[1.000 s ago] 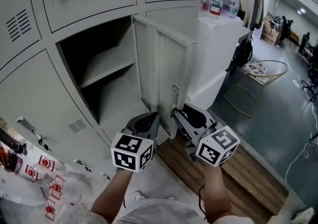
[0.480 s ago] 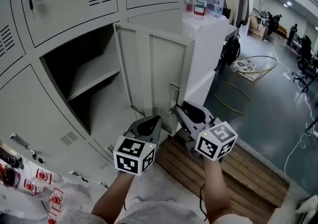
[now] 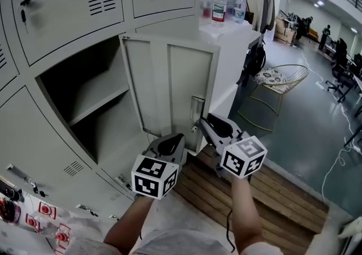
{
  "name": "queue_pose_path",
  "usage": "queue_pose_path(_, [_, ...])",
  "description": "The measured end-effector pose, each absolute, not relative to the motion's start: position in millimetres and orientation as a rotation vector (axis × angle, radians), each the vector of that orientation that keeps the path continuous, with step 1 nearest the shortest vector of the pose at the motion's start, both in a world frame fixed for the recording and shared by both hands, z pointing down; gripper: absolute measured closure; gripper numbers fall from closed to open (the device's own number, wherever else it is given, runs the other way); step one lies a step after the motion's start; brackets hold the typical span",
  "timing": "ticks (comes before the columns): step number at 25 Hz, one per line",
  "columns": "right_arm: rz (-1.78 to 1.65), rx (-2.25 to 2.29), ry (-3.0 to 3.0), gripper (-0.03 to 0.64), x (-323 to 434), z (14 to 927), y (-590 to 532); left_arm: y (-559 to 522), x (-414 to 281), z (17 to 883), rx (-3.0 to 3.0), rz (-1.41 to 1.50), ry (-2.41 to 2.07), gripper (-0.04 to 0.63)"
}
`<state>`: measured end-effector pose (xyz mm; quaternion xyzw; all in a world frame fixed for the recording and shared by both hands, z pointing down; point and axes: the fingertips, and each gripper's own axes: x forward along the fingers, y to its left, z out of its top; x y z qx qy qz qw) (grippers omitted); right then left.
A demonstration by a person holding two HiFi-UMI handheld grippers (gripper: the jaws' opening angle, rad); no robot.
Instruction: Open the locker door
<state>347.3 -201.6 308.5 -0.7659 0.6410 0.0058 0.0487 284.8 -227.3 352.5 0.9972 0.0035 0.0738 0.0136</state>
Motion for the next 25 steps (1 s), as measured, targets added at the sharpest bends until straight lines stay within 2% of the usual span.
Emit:
queue_pose_path(13, [0.034,-2.407,1.89,0.532,384.7,309.0,-208.9,-240.9,290.5,356.7,3.104,0.23,-0.01,0.589])
queue_pose_path(25, [0.034,-2.42,1.917,0.531,376.5,309.5,-207.8,-237.6,291.0,355.9,3.082,0.211,-0.003,0.589])
